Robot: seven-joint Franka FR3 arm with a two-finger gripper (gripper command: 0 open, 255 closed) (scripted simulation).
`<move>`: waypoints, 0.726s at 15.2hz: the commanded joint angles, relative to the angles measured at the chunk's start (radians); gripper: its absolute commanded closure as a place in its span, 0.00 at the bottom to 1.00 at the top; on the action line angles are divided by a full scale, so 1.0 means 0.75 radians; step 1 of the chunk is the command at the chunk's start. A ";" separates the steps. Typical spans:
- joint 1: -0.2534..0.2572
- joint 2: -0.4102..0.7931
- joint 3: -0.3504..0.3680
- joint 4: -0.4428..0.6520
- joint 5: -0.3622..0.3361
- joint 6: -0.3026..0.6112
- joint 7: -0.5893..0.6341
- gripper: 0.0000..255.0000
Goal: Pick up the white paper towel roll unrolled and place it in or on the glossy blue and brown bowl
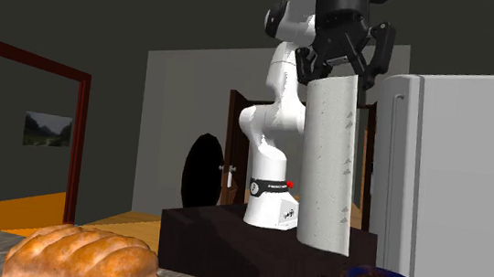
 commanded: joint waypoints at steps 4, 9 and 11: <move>0.097 -0.188 0.020 -0.067 0.118 -0.091 0.060 1.00; 0.194 -0.335 0.050 -0.087 0.208 -0.190 0.151 1.00; 0.231 -0.385 0.065 -0.084 0.239 -0.231 0.195 1.00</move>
